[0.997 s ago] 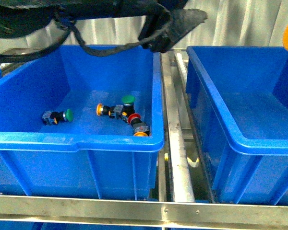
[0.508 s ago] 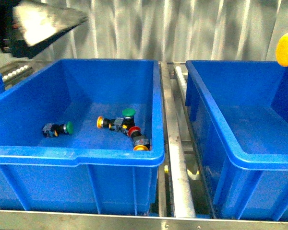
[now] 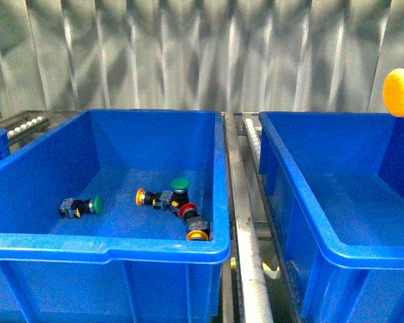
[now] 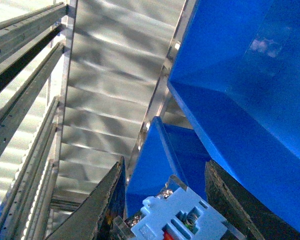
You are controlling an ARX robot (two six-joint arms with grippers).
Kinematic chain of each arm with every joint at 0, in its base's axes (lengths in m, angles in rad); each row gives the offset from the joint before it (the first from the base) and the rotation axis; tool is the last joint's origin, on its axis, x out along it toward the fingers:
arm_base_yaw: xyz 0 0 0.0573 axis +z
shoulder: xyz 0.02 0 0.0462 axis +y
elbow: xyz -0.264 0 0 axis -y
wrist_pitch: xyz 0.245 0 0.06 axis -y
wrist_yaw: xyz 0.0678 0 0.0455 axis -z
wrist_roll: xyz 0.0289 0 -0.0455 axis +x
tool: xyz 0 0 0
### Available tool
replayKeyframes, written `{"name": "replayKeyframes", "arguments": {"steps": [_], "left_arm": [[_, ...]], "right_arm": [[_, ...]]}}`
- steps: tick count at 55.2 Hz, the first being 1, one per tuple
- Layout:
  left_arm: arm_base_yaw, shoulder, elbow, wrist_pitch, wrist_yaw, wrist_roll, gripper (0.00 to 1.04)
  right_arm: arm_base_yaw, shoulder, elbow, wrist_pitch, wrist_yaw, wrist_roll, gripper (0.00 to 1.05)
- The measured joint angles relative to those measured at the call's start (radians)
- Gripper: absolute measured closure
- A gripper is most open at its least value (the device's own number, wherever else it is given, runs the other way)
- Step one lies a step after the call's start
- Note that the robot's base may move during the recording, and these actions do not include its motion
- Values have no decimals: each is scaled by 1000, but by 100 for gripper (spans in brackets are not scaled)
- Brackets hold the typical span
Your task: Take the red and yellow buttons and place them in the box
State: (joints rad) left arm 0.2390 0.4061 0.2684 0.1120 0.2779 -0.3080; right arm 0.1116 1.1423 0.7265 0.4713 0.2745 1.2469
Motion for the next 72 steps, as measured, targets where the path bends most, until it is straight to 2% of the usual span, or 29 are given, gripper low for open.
{"name": "replayKeyframes", "arguments": {"steps": [2,8,10,14,19,37,61,65,69,72], "left_arm": [[-8,-103,-59,-60,-43,110,46],[-56,-269,-143,-122,-104,231,65],[-82,-290,-150,-122,-132,256,74],[-174,-311,-159,-126,-251,272,87],[-230,-327,-174,-126,-265,287,103],[-236,-357,-213,-123,-278,295,102],[-237,-391,-246,-114,-278,297,101],[-237,-391,-246,-114,-278,298,88],[-237,-391,-246,-114,-278,297,68],[-237,-391,-246,-114,-278,298,59]], "right_arm": [[3,-6,0,-7,11,-8,64],[20,-24,0,-22,34,-21,64],[32,-31,0,-27,44,-34,64],[46,-37,0,-31,53,-47,64],[60,-42,0,-35,81,-64,64],[93,-46,-3,-28,143,-129,64],[111,-46,-3,-28,174,-176,64],[113,-46,-3,-28,176,-184,64],[117,-45,-3,-28,185,-195,64],[118,-45,-3,-28,188,-197,64]]}}
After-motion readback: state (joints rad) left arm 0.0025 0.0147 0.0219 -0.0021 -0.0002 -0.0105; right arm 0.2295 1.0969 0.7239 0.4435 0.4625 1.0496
